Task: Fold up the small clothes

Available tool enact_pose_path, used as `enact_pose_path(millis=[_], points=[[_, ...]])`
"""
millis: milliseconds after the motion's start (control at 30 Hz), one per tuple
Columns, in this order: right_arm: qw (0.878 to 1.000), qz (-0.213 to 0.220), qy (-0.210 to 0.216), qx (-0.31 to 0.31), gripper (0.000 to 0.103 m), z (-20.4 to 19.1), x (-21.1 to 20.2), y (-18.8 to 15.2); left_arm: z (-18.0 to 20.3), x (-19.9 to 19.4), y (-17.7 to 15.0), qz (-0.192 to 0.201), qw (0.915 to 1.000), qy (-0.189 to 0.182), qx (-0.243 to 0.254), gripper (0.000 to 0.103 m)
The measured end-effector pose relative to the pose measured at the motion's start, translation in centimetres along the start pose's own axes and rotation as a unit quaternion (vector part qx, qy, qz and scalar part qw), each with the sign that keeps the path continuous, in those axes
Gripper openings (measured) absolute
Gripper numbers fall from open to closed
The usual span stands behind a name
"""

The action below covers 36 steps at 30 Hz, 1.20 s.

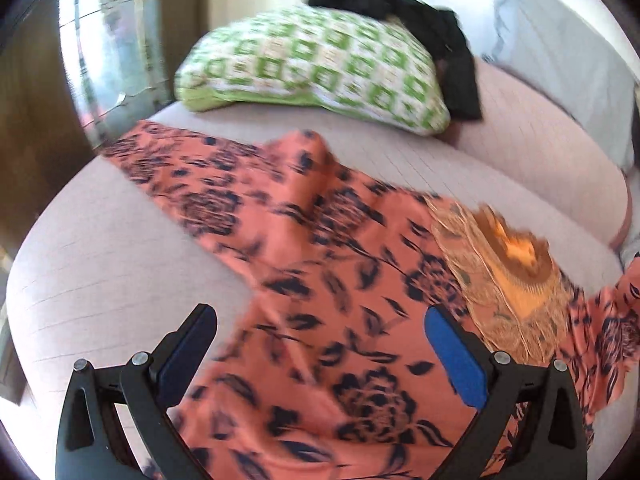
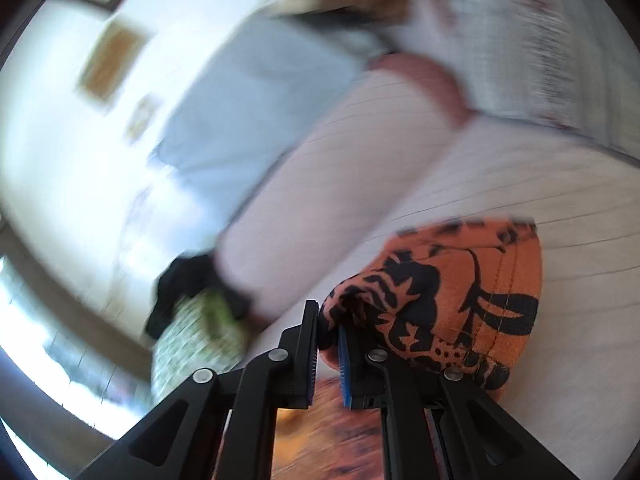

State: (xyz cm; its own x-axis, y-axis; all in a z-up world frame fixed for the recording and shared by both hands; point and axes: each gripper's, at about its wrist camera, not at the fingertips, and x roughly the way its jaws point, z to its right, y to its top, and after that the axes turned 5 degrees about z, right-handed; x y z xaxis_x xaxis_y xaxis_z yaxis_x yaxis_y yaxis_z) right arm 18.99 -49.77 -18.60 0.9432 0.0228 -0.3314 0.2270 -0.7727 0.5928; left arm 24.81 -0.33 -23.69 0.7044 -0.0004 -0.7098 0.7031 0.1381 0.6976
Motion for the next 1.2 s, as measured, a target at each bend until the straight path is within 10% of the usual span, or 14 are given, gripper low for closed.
enact_pose_path(millis=[233, 467, 567, 900, 1000, 1100, 1200], points=[[0.964, -0.233, 0.074, -0.100, 0.014, -13.9, 8.8, -14.7, -7.5, -1.4, 2.0, 0.039, 0.9950, 0.066, -0.063, 0.103], [0.898, -0.415, 0.053, -0.133, 0.014, -12.6, 9.9, -27.8, -12.7, -1.4, 2.9, 0.050, 0.9853, 0.099, -0.130, 0.103], [0.896, -0.417, 0.034, -0.149, 0.014, -10.3, 7.2, -27.8, -11.9, -1.2, 2.8, 0.039, 0.9891, 0.061, -0.128, 0.103], [0.963, -0.265, -0.042, -0.011, 0.015, -0.1, 4.2, -17.5, -3.5, 3.2, 1.3, -0.047, 0.9960, -0.061, -0.046, 0.097], [0.962, -0.258, -0.089, 0.011, 0.015, 1.8, 5.2, -15.8, -1.8, 5.6, 0.2, -0.076, 0.9970, -0.012, -0.007, 0.060], [0.952, -0.261, -0.159, 0.019, 0.012, 4.2, 6.3, -15.0, -0.8, 7.3, -0.7, -0.081, 0.9955, 0.041, 0.025, 0.059], [0.955, -0.258, -0.140, 0.045, 0.013, 4.1, 6.3, -14.3, 0.1, 5.9, -0.7, -0.069, 0.9952, 0.049, 0.050, 0.059]])
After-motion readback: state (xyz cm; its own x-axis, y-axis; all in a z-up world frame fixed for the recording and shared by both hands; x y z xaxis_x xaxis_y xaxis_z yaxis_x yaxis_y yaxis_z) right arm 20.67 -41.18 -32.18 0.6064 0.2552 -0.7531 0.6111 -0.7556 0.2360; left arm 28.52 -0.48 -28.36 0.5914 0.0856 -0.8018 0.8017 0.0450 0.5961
